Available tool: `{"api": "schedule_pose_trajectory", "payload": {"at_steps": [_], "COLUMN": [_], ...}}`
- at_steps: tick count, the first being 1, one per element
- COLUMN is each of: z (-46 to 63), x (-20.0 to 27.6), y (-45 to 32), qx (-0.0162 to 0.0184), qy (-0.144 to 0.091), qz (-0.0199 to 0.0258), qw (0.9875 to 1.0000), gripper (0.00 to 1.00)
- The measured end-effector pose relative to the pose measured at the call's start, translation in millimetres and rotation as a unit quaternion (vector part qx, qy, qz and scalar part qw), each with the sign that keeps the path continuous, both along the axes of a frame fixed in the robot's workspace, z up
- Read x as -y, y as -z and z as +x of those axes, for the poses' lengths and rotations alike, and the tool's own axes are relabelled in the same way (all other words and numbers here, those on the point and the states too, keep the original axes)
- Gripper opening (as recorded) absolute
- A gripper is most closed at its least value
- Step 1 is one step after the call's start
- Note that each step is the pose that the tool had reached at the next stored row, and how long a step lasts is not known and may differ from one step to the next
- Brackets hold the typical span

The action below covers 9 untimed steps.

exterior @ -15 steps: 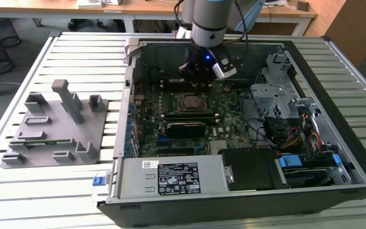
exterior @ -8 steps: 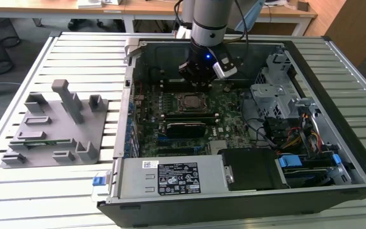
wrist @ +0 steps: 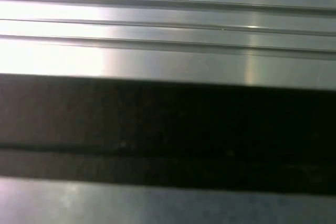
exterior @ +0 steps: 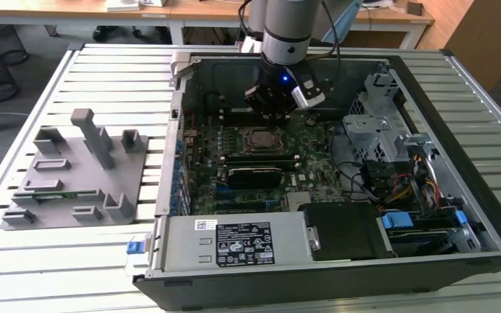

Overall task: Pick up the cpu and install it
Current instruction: 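Install the first cpu locking lever, then install the second cpu locking lever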

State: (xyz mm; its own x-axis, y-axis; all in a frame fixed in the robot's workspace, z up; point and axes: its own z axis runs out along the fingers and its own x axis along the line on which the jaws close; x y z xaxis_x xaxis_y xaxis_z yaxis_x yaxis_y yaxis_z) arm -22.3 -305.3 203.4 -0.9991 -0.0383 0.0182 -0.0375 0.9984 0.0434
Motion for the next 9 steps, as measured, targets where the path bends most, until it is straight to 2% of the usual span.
{"api": "schedule_pose_trajectory", "payload": {"at_steps": [9], "z": [0.0], "x": [2.5], "y": [0.0], "qx": [0.0], "qy": [0.0], "qz": [-0.0001], "qw": [1.0], "gripper": [0.11]}}
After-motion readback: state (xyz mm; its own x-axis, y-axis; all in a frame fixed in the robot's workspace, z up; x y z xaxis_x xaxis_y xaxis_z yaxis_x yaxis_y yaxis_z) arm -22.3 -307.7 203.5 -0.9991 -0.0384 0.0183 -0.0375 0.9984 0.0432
